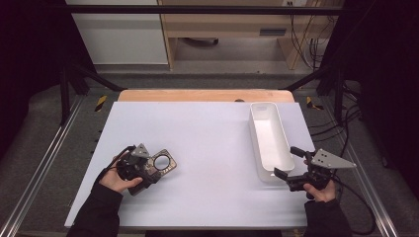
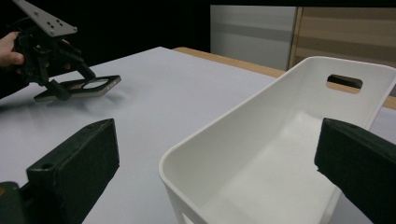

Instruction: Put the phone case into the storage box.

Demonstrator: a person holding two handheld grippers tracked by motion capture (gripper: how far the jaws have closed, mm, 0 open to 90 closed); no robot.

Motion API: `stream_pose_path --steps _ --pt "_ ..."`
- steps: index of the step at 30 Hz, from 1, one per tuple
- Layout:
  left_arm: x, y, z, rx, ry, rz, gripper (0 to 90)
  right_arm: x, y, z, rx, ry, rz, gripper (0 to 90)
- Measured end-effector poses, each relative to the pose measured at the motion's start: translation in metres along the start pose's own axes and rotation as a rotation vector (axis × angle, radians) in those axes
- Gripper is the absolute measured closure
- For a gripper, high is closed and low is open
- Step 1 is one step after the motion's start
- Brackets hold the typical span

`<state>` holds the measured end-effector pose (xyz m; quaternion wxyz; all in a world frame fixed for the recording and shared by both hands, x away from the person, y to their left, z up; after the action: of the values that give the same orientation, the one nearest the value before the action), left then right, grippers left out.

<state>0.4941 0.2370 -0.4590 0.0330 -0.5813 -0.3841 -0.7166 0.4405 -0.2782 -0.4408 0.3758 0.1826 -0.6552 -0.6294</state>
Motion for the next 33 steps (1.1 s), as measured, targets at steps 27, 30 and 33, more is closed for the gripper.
stream_pose_path --steps 27,30,33 --pt "0.012 0.021 -0.031 -0.063 -0.006 -0.109 11.4 0.0 0.002 0.002 0.018 0.003 0.006 0.4" --pt "0.013 0.025 -0.036 -0.076 -0.005 -0.115 11.4 0.0 0.002 0.003 0.022 0.005 0.007 0.4" --pt "0.013 0.028 -0.041 -0.092 -0.004 -0.124 11.4 0.0 0.003 0.004 0.023 0.008 0.011 0.4"
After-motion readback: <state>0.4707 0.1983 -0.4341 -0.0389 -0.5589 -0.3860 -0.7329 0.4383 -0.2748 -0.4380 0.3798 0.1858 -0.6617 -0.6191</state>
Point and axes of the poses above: each handheld gripper's, and its own axes: x roughly backward along the jaws, y roughly out of its top, z roughly to its left, the point moved 2 cm from there along -x, roughly forward along the jaws, and after that the axes turned 3 degrees about z, right-handed, at the moved point
